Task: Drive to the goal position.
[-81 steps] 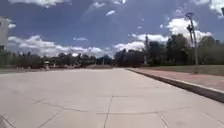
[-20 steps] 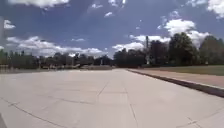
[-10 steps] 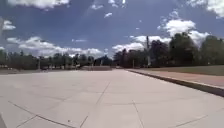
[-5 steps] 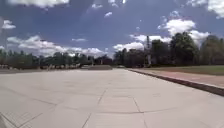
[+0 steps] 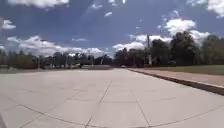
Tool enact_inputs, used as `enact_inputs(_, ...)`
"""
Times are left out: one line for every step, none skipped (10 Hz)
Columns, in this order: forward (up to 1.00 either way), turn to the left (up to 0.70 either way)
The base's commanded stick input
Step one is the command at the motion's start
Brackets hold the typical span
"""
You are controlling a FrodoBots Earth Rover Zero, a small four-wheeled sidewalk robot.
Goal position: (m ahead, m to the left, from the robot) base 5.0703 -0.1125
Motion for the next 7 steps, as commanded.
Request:
enact_inputs(0.7, 0.0)
enact_inputs(0.7, 0.0)
enact_inputs(0.7, 0.0)
enact_inputs(0.7, 0.0)
enact_inputs(0.7, 0.0)
enact_inputs(0.7, 0.0)
enact_inputs(0.7, 0.0)
